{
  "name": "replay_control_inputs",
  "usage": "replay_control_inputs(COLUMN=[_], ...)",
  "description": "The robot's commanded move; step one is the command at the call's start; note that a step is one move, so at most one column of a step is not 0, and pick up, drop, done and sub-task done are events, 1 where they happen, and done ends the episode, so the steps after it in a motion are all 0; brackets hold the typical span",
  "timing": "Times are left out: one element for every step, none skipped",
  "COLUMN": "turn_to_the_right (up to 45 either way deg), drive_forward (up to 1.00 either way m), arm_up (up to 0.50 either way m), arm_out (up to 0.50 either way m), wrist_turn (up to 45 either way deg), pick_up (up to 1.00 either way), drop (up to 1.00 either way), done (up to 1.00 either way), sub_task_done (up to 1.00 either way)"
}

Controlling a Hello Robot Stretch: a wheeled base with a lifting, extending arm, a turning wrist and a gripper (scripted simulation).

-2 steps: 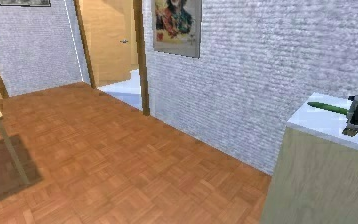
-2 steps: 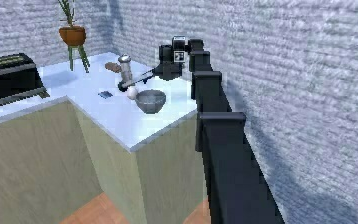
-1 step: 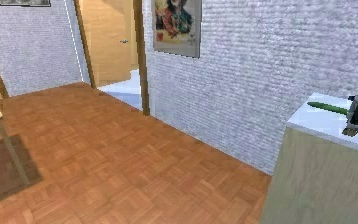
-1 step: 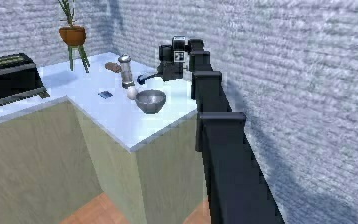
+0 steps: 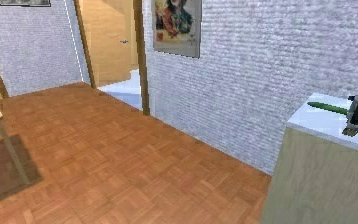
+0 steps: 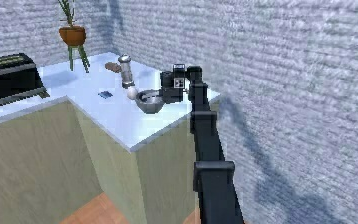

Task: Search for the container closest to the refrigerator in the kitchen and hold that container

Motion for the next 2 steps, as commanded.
replay_control_inputs(turn_to_the_right=[0.0,0.0], drive_forward=[0.0,0.0], arm_up=[0.0,0.08], arm_out=[0.0,0.0], wrist_turn=[0.0,0.0], pick_up=[1.0,0.0], drop=[0.0,0.0], done=[0.0,0.0], sub_task_done=[0.0,0.0])
